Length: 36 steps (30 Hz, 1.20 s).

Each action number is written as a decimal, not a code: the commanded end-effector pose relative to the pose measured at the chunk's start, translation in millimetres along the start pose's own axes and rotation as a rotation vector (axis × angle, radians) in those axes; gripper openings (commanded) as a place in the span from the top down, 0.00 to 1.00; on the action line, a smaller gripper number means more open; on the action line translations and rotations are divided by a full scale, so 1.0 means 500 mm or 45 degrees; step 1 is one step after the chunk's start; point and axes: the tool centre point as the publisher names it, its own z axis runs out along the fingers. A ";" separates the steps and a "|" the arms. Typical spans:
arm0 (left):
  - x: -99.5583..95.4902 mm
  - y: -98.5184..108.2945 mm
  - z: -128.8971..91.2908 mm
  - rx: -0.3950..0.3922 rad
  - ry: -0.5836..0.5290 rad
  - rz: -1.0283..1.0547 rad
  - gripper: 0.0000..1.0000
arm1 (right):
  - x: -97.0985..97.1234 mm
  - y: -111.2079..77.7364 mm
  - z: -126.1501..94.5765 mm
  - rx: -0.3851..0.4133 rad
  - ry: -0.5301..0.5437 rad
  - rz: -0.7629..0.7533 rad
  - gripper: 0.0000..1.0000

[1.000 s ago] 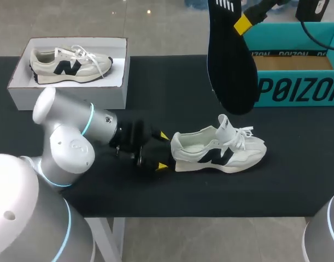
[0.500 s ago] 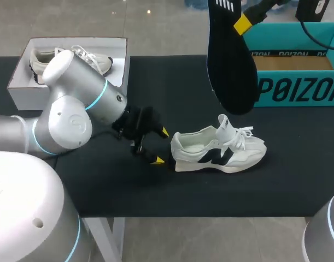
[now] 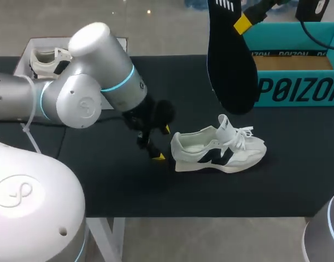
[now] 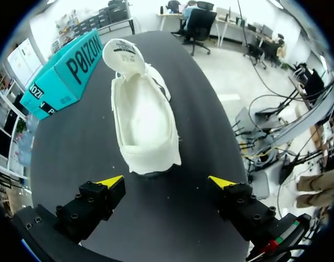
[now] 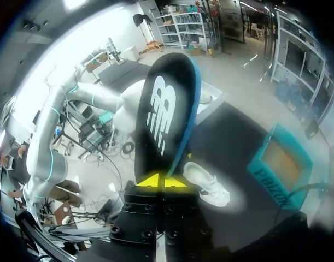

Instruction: Take the shoe out of the shoebox, open the shoe tongue, remove and reinsert the insole, then place the shoe into the shoebox

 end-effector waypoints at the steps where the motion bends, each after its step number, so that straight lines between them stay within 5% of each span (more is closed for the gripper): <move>1: 0.004 -0.001 -0.016 -0.236 -0.002 -0.010 0.00 | -0.002 0.002 0.000 0.004 0.001 0.001 1.00; 8: -0.008 -0.008 -0.035 -0.207 -0.120 -0.034 0.00 | -0.002 0.002 0.000 0.004 0.001 0.001 1.00; 23: -0.008 -0.008 -0.035 -0.207 -0.120 -0.034 0.00 | 0.058 -0.029 -0.071 -0.011 -0.074 0.028 1.00; 32: -0.008 -0.008 -0.035 -0.207 -0.120 -0.034 0.00 | 0.059 -0.034 -0.067 -0.037 -0.053 0.031 1.00; 36: -0.031 -0.058 -0.044 -0.190 -0.159 0.004 0.00 | 0.059 -0.034 -0.067 -0.037 -0.053 0.031 1.00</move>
